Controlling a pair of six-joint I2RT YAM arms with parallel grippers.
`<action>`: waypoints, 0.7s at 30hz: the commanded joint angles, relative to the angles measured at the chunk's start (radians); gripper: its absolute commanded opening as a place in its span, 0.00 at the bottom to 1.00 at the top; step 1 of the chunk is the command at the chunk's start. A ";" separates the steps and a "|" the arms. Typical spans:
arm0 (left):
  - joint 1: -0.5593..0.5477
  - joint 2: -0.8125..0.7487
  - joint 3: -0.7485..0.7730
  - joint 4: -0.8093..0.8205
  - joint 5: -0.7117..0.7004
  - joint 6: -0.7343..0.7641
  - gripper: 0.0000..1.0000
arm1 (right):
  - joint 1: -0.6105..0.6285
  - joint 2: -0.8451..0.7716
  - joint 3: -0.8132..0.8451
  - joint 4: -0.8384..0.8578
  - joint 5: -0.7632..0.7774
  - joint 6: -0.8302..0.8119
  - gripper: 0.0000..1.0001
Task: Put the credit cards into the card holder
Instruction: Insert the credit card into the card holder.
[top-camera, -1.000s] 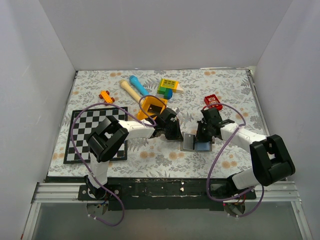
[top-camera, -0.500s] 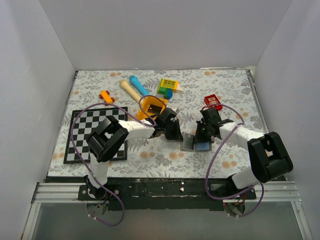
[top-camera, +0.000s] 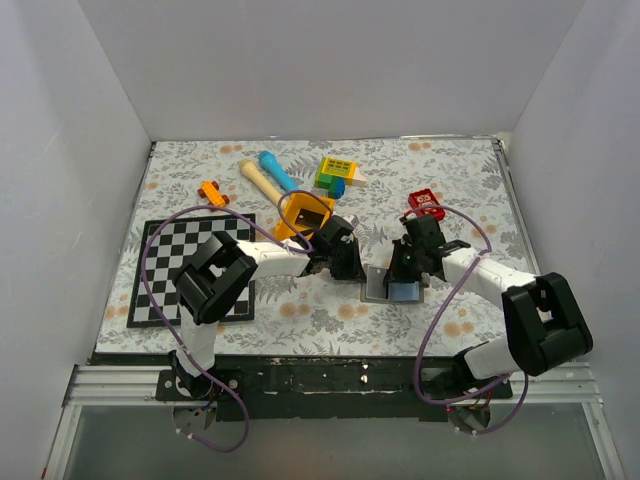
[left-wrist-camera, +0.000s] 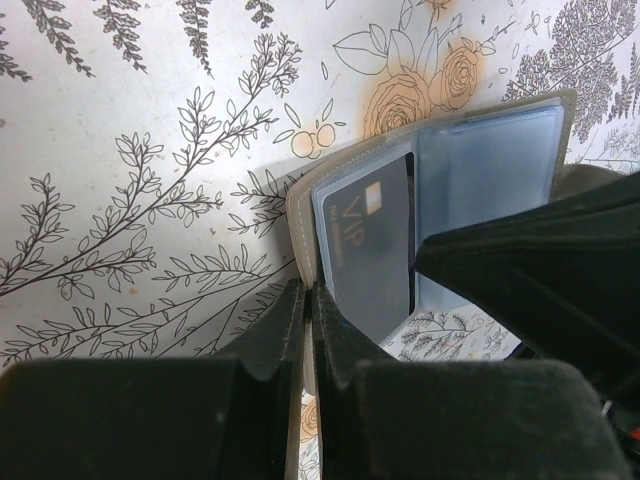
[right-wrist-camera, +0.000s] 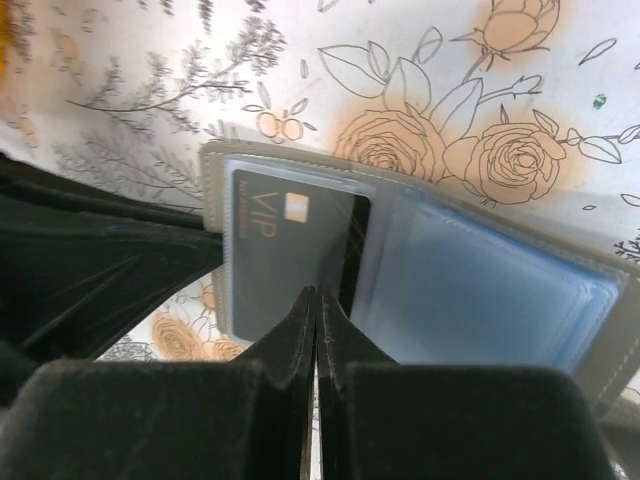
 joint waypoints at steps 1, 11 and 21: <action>-0.005 -0.022 -0.009 -0.001 -0.002 0.009 0.00 | 0.004 -0.090 0.003 -0.010 0.007 0.000 0.01; -0.005 -0.020 -0.012 0.004 -0.001 0.007 0.00 | 0.004 -0.083 0.007 -0.062 0.053 -0.001 0.01; -0.005 -0.020 -0.014 0.004 -0.002 0.009 0.00 | 0.004 -0.035 0.024 -0.082 0.071 0.001 0.01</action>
